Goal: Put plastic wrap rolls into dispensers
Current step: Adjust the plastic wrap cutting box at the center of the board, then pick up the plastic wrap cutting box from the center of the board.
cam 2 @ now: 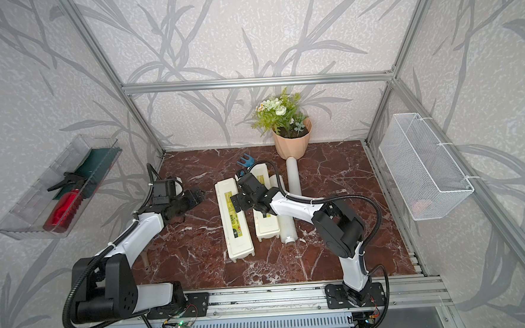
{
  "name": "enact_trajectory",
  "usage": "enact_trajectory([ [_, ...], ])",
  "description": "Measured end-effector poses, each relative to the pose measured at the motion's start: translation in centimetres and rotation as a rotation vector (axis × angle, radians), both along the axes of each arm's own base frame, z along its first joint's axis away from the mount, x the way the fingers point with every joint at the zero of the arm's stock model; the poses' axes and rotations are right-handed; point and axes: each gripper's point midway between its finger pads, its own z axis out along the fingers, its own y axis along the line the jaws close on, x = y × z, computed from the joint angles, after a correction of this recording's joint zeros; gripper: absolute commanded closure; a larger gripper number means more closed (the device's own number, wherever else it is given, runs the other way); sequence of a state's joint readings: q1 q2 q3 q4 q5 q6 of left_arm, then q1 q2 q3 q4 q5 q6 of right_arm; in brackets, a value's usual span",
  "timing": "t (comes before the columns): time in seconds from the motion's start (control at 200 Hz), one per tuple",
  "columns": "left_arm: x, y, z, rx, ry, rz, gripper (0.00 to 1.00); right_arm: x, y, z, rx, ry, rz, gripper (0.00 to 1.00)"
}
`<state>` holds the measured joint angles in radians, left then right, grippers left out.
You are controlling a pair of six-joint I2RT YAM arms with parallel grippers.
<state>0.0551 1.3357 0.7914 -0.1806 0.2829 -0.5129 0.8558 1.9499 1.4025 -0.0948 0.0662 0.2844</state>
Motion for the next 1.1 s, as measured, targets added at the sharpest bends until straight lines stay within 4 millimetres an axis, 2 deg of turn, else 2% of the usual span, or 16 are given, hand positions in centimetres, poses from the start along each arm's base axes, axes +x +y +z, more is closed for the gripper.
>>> enact_trajectory([
  [0.09,0.5,0.2,1.0,0.001,-0.012,0.005,0.07,-0.9,1.2,0.7,0.01,0.008,0.033,0.01],
  [0.17,1.3,0.8,2.5,0.004,-0.039,0.016,0.07,-2.0,3.0,1.6,0.016,0.02,0.063,0.01],
  [0.26,2.1,1.6,4.3,0.007,-0.074,0.033,0.07,-2.2,5.2,2.5,0.024,0.027,0.077,0.0],
  [0.375,2.5,2.6,5.5,0.009,-0.096,0.056,0.07,-2.3,7.1,1.7,-0.01,0.039,0.065,0.0],
  [0.51,2.2,3.5,5.1,0.01,-0.073,0.072,0.07,-1.2,7.6,-0.4,-0.102,0.045,0.008,0.0],
  [0.585,2.0,3.7,4.8,0.009,-0.062,0.073,0.07,-0.3,7.6,-0.3,-0.128,0.026,-0.026,0.0],
  [0.715,2.0,3.9,4.5,0.001,-0.052,0.07,0.07,-0.1,7.0,-0.5,-0.204,-0.003,-0.053,0.0],
  [0.975,2.1,4.4,3.2,-0.025,-0.021,0.073,0.07,-1.7,7.5,-1.0,-0.304,-0.044,-0.032,0.0],
  [1.1,2.2,4.5,2.7,-0.039,-0.01,0.072,0.07,-1.3,8.6,-1.6,-0.301,-0.037,-0.034,0.0],
])
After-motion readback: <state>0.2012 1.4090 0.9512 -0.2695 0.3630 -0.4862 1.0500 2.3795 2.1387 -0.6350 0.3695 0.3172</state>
